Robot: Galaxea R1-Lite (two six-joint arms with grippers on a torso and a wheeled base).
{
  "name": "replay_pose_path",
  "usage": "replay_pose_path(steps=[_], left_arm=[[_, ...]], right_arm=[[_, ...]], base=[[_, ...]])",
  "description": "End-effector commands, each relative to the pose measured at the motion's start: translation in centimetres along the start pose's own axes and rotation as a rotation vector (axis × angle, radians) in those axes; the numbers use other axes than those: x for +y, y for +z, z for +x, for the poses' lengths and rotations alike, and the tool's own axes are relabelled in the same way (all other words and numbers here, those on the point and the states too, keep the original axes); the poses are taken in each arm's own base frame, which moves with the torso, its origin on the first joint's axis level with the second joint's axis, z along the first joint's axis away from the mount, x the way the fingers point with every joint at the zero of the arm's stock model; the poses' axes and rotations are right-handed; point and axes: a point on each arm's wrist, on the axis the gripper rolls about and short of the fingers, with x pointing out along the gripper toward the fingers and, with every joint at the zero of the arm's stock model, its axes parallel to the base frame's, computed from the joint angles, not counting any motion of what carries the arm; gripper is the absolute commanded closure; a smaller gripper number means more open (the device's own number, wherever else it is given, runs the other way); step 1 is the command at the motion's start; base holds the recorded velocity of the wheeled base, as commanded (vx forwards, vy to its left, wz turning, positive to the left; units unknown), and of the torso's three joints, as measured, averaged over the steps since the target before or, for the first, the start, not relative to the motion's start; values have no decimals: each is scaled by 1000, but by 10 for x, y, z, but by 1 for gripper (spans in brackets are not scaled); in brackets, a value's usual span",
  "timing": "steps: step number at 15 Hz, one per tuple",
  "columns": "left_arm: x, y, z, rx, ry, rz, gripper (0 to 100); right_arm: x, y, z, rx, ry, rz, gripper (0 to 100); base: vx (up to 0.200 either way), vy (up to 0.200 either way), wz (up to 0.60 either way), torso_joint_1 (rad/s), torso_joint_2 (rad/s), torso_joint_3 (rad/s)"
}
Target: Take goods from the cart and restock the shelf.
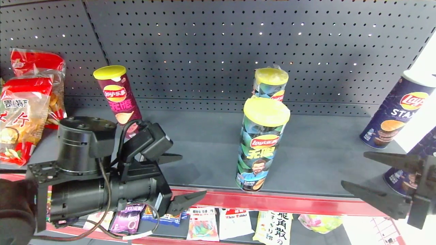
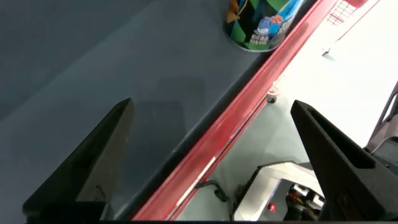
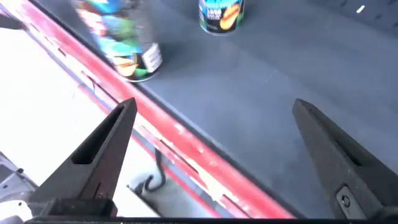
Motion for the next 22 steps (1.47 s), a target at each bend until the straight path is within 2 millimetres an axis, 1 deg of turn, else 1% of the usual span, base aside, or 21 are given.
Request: replay_pose_path(steps=[1,2,3,5,8,12,17,22], left_arm=[[2,2,27,33,-27,0,0],[3,3,29,32,-25,1,0],[6,5,36,32,-23,2,0],[9,8,45,34,-22,2,0],[10,14,58,23,-31,10,0],[12,18,72,22,-41,13,0],[13,20,81,19,-43,16,0],[16,28,86,-2,-40,23,0]], right_arm=[[13,-3,-41,-145,-29,-37,0],[13,-2,-45,-162,-49,-31,0],[11,0,-53,-190,-104,-18,0],[8,0,-59,-208,-170,7,0],[5,1,-62,-221,-220,55,0],[5,1,-63,-224,-229,62,0],[5,1,-63,-224,-229,62,0],[5,1,-63,-223,-228,62,0]], base=[[0,0,0,0,0,0],[0,0,0,0,0,0],[0,0,0,0,0,0],[0,0,0,0,0,0],[0,0,0,0,0,0],[0,0,0,0,0,0],[0,0,0,0,0,0],[0,0,0,0,0,0]])
